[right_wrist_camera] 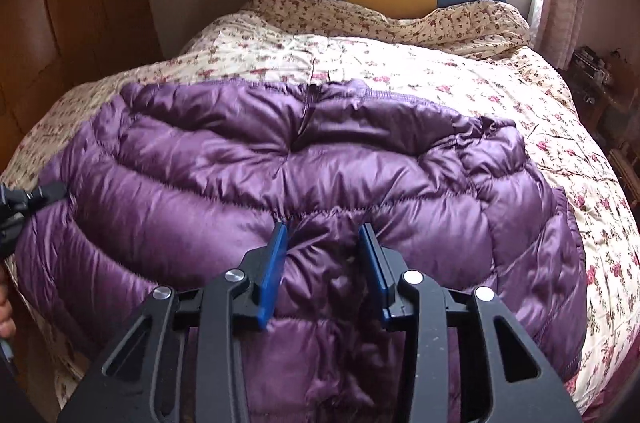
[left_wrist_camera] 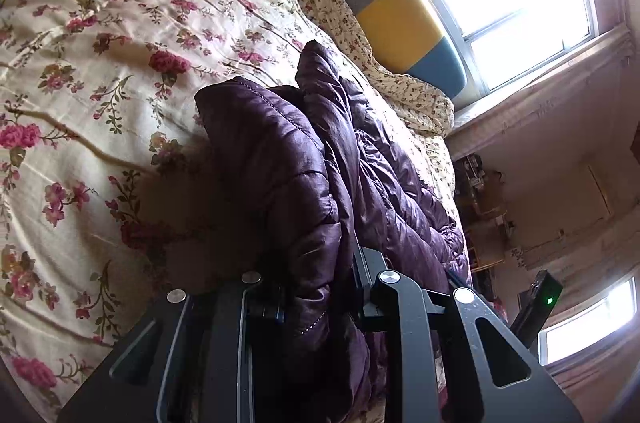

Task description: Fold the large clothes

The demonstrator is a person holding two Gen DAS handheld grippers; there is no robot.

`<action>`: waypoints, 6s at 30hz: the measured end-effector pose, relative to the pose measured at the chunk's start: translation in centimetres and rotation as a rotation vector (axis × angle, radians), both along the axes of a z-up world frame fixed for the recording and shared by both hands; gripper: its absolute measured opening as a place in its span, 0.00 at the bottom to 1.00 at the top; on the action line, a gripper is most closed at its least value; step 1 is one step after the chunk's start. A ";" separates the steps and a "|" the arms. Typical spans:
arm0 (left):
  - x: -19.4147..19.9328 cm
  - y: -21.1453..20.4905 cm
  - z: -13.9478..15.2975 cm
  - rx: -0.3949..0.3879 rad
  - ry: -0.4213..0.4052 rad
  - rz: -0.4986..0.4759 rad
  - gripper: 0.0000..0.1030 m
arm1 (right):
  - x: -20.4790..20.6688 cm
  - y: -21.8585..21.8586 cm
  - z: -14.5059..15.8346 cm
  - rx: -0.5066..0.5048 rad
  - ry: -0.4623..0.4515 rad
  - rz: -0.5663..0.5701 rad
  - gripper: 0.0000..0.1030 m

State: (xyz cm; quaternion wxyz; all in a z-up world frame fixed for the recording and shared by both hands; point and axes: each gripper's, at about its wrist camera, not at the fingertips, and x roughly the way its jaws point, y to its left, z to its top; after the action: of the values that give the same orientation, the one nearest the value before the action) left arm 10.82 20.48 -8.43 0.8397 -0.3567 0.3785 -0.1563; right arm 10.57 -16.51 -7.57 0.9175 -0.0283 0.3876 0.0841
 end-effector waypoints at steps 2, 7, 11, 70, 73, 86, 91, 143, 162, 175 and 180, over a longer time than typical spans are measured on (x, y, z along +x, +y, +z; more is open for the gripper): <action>-0.1 0.0 0.4 0.001 -0.006 -0.005 0.22 | -0.2 0.2 -0.4 -0.017 0.010 0.006 0.36; -0.6 -0.6 1.7 0.000 -0.031 -0.026 0.22 | -0.3 0.4 -1.9 -0.049 0.030 0.007 0.37; -0.9 -1.5 3.5 0.004 -0.062 -0.055 0.22 | -0.1 0.5 -3.0 -0.071 0.038 0.010 0.37; 8.5 -40.0 4.1 0.363 -0.099 -0.599 0.56 | -9.7 -24.3 -0.4 0.008 0.133 -0.561 0.71; 7.6 -39.7 5.2 0.366 -0.126 -0.613 0.66 | -9.7 -24.2 -0.3 0.009 0.125 -0.560 0.73; 3.7 -28.3 10.0 0.325 -0.217 -0.439 0.72 | -11.2 -20.9 2.4 0.018 0.062 -0.490 0.73; 4.1 -22.7 6.4 0.397 -0.105 -0.256 0.72 | -11.9 -18.7 4.2 0.031 0.021 -0.431 0.73; 3.7 -22.6 3.4 0.412 -0.160 -0.386 0.43 | -8.9 -11.2 3.8 0.040 0.042 -0.242 0.25; 1.0 -25.7 -0.1 0.398 -0.142 -0.493 0.39 | -6.5 -11.5 -1.3 0.033 0.145 -0.275 0.18; 1.0 -27.1 -1.3 0.451 -0.157 -0.505 0.39 | -7.2 -11.1 -1.4 -0.009 0.120 -0.324 0.30; 0.6 -26.8 -0.8 0.451 -0.170 -0.498 0.39 | -8.5 -10.6 1.3 -0.027 0.075 -0.339 0.44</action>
State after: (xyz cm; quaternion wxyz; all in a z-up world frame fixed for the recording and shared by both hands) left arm 11.37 -6.34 -9.22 0.8619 -0.0443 0.4078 -0.2980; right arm 2.09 -27.07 -6.23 0.9030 0.0282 0.4218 -0.0763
